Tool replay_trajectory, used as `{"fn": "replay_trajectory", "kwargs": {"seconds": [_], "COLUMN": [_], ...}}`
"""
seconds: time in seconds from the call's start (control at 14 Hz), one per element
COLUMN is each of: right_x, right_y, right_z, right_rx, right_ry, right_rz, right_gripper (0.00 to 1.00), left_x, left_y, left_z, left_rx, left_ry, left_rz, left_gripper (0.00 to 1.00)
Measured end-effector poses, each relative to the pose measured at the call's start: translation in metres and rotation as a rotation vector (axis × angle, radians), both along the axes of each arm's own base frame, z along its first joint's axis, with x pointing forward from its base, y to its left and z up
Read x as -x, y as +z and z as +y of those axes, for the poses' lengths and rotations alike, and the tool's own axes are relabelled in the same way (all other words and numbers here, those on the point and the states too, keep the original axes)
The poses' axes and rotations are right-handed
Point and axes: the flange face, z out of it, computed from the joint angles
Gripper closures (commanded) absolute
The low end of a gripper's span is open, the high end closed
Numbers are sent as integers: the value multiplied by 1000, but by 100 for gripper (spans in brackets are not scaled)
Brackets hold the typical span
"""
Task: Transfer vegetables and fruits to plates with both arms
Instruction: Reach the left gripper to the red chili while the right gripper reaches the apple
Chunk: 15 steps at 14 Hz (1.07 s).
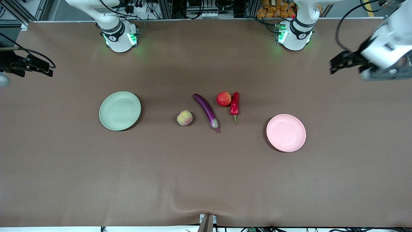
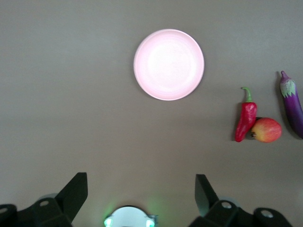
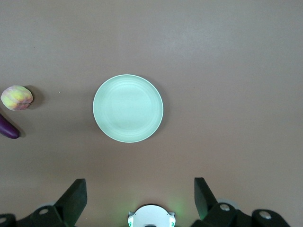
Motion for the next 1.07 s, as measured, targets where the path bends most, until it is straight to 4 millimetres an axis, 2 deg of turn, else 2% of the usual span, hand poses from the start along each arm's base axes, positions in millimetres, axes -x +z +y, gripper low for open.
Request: {"fn": "replay_trajectory", "kwargs": {"seconds": [0.14, 0.29, 0.5, 0.64, 0.79, 1.0, 1.07], "right_x": [0, -1, -5, -12, -26, -42, -43], "right_y": [-1, -2, -11, -26, -48, -89, -105], "right_z": [0, 0, 10, 29, 53, 101, 116], "right_rx": [0, -1, -14, -64, -90, -98, -114], "right_ry": [0, 0, 14, 3, -3, 11, 12], "right_rz": [1, 5, 21, 47, 61, 56, 59], "right_gripper": [0, 0, 0, 0, 0, 0, 0], "left_x": [-12, -21, -15, -6, 3, 10, 11], "left_y": [-53, -117, -210, -257, -292, -332, -343], "left_z": [-57, -112, -171, -202, -228, -241, -244], "left_rx": [-4, 12, 52, 79, 91, 83, 84], "left_ry": [30, 85, 153, 143, 143, 154, 164], "left_rz": [38, 49, 37, 40, 50, 73, 79], "left_gripper": [0, 0, 0, 0, 0, 19, 21]}}
